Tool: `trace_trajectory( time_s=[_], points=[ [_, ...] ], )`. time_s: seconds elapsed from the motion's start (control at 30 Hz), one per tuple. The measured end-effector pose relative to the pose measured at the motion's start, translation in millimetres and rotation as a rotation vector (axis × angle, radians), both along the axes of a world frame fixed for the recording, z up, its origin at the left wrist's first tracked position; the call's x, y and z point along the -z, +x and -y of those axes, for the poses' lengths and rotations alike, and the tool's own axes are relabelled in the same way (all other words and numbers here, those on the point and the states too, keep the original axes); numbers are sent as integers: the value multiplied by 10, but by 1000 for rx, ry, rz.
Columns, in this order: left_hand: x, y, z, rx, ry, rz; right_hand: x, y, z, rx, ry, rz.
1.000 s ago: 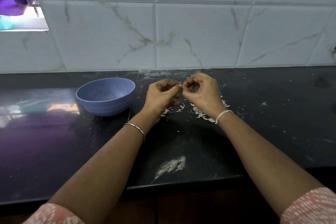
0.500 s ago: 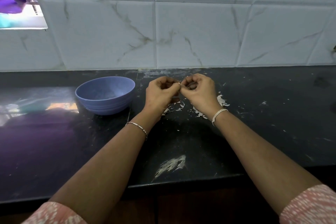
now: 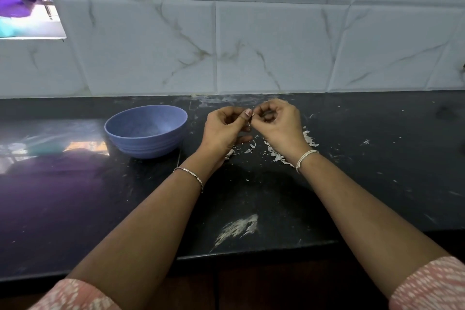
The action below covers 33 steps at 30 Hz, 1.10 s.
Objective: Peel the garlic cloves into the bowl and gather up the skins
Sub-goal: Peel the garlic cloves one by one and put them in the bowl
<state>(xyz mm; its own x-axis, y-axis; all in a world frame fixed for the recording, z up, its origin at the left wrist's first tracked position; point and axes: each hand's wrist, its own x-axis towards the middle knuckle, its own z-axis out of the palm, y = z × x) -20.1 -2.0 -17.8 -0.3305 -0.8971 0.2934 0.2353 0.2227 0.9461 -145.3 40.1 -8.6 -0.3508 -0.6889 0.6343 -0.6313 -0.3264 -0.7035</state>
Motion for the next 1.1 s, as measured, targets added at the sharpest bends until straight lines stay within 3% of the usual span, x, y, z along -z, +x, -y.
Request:
trace_trajectory(
  time_s=[0.2,0.5,1.1],
  points=[
    [-22,22,-2,18,29,-59,0,-124,8,110,44,32],
    [-45,50,-30,79,138,-137,-16,-88,-38,27,-1,-156],
    [-33,47,-13,78,217,-211,-37,-1,-116,85,5,-236]
  ],
)
